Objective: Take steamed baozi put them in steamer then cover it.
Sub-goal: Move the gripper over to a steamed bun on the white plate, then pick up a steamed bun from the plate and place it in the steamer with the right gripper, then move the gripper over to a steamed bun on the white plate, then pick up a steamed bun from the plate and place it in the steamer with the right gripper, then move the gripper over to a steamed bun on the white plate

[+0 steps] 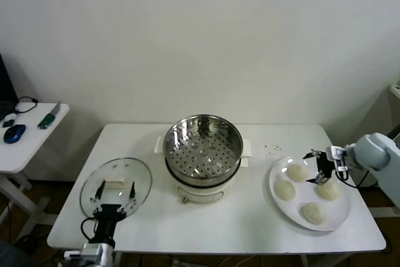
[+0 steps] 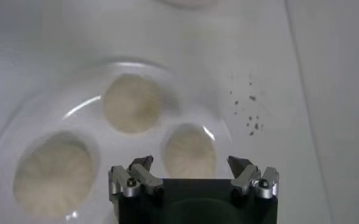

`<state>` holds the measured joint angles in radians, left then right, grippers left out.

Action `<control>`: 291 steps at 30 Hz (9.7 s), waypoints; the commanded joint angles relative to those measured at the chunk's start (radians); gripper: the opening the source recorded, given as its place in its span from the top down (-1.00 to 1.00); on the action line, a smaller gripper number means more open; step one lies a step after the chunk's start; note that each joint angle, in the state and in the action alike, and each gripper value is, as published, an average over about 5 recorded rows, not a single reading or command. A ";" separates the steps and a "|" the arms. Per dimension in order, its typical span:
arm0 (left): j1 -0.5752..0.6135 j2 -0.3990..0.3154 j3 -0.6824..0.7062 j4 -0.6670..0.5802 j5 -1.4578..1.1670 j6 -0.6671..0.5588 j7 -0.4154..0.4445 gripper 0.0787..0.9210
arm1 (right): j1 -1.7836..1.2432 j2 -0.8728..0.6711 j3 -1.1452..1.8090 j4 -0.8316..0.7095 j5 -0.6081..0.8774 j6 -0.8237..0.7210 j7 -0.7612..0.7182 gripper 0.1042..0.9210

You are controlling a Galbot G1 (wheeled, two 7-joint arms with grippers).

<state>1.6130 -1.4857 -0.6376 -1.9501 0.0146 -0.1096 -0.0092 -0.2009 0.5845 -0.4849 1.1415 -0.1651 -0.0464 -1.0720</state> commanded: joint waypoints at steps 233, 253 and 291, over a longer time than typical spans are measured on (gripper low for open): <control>0.103 0.025 0.026 -0.083 -0.052 0.048 0.017 -0.77 | 1.150 0.712 -1.231 -0.015 1.174 -0.283 0.089 -0.49; 0.099 0.051 0.016 -0.079 -0.071 0.066 0.029 -0.77 | 0.871 0.945 -1.204 -0.165 1.110 -0.313 0.165 -0.49; 0.079 0.048 0.002 -0.068 -0.067 0.081 0.016 -0.77 | 1.099 0.452 -1.203 0.188 0.918 -0.266 0.054 -0.76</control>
<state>1.6935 -1.4363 -0.6351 -2.0169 -0.0532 -0.0294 0.0073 0.7996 1.2797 -1.6856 1.1470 0.8239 -0.3192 -1.0014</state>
